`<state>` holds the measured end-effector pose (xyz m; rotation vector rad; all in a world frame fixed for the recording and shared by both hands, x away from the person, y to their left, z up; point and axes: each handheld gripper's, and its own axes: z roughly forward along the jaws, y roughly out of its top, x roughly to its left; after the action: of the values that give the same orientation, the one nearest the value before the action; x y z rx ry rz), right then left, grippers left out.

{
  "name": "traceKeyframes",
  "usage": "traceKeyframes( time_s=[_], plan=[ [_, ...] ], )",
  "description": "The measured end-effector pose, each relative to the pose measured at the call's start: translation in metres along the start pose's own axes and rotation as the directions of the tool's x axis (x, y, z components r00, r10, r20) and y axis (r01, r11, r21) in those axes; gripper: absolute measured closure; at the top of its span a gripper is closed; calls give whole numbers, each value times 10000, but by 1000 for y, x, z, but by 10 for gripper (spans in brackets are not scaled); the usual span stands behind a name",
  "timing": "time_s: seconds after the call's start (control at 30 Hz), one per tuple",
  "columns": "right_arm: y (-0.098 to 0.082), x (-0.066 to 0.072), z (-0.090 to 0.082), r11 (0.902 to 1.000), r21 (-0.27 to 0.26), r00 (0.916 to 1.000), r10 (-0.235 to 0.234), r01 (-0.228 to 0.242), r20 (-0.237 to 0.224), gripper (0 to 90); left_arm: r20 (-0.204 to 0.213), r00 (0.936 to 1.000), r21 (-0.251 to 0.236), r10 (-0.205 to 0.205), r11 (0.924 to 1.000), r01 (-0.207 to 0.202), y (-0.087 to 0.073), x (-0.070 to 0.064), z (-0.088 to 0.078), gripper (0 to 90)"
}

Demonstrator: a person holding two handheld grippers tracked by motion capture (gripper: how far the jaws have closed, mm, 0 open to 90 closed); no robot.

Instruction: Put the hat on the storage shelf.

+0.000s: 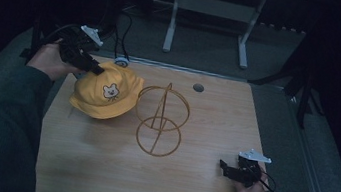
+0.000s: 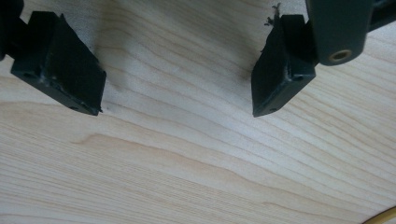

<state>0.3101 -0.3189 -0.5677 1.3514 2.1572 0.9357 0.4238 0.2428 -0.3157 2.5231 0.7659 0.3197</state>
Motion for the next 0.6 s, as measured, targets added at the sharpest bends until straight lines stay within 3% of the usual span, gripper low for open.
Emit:
traceKeyframes(
  time_s=[0.6],
  plan=[
    [0, 0, 0, 10000, 0, 10000, 6, -6, -1, 179, 104, 9999, -312, -11, 9995, 14, -5, 2, -17, 797]
  ],
)
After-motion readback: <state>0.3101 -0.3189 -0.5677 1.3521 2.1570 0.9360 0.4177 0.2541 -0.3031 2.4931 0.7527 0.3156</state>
